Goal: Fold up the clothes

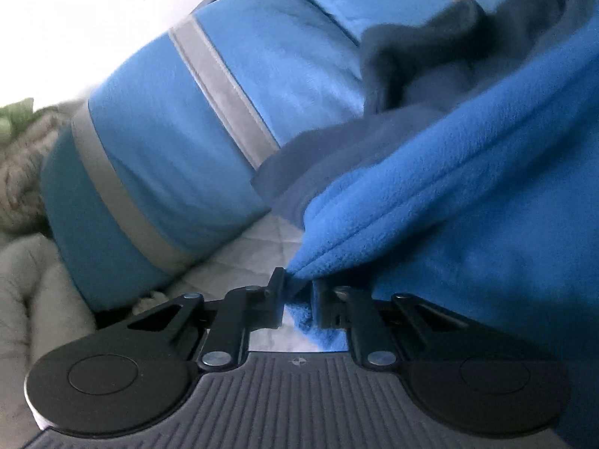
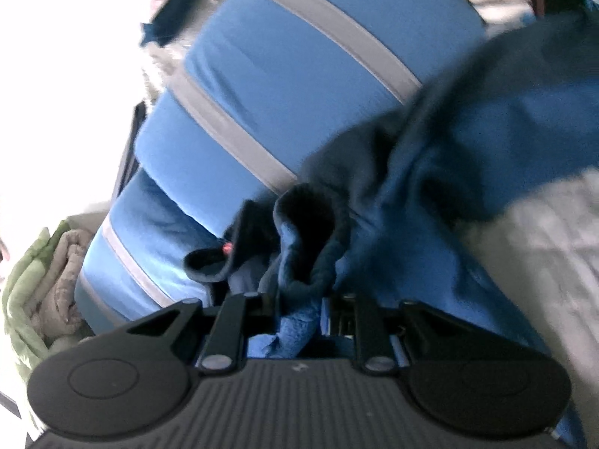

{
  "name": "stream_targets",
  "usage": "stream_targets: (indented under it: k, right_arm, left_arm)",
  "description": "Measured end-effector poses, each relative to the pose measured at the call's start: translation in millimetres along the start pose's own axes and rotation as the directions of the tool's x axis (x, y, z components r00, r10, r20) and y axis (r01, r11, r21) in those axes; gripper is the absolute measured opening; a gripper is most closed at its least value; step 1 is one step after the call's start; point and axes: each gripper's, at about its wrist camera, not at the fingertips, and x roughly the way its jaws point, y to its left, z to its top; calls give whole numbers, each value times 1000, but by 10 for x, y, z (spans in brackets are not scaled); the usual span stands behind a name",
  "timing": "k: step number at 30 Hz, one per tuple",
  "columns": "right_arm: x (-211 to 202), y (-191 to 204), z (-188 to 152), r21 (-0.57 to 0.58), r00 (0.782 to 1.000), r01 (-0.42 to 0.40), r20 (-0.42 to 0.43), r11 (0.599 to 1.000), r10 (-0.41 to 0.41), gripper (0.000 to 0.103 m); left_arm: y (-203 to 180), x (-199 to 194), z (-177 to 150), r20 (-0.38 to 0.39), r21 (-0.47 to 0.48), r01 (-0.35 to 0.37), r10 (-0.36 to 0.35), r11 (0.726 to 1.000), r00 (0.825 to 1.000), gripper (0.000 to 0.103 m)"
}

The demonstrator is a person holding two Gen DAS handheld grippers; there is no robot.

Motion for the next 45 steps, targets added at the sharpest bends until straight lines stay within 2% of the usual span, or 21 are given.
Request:
stream_targets:
  k: [4,7,10,12,13,14,15,17,22,25,28,29,31,37,39,42,44,45]
  right_arm:
    - [60,-147,-117,42,996,73,-60,996,-71,20]
    - [99,-283,-176,113,988,121,-110,986,-109,20]
    - [138,-483,-212,231,980,152,-165,961,-116,21]
    - [152,-575,-229,287,978,151,-185,946,-100,31]
    - [147,-583,-230,289,978,149,-182,946,-99,40]
    - [140,-580,-230,283,979,147,-175,948,-100,55]
    - [132,-577,-229,278,981,145,-169,950,-101,64]
    - [116,-556,-229,264,982,141,-159,954,-102,73]
    - [108,-438,-255,190,979,154,-164,970,-124,77]
    - [137,-359,-271,122,969,208,-165,971,-186,74]
    - [152,-336,-292,102,967,203,-179,974,-183,41]
    - [153,-341,-295,110,969,191,-182,975,-169,25]
    - [129,-349,-286,116,972,176,-178,977,-154,24]
    - [-104,-245,-136,99,994,101,-54,990,-96,23]
    - [-107,-287,-140,130,992,116,-67,985,-108,23]
    - [-13,-431,-215,191,979,175,-140,966,-149,23]
    - [17,-490,-239,206,972,198,-170,958,-165,23]
    - [24,-500,-245,206,969,207,-176,957,-172,23]
  left_arm:
    - [-141,43,-86,-25,98,-26,29,995,999,14]
    - [-195,38,-121,-17,129,-47,50,991,999,14]
    - [-192,-3,-98,1,111,-50,50,993,999,14]
    - [-207,-16,-90,-4,116,-53,54,992,999,16]
    - [-216,-20,-88,-8,121,-55,56,991,998,16]
    - [-226,-23,-86,-11,124,-58,60,991,998,16]
    - [-238,-25,-85,-13,127,-63,65,990,998,17]
    - [-265,-20,-84,-17,134,-71,74,988,997,18]
    - [-321,-13,-108,-13,131,-86,88,988,996,21]
    - [-329,-9,-120,-4,138,-90,92,986,996,22]
    - [-337,9,-129,9,152,-100,100,983,995,26]
    - [-346,11,-134,16,162,-109,108,981,994,27]
    - [-358,12,-149,29,178,-119,116,977,993,29]
    - [-304,27,-148,21,157,-112,110,981,994,31]
    - [-301,47,-143,5,150,-111,112,982,994,32]
    - [-275,75,-141,-17,125,-104,107,987,994,33]
    - [-238,89,-150,-17,111,-99,101,989,995,39]
    - [-233,88,-165,-4,122,-110,112,986,994,50]
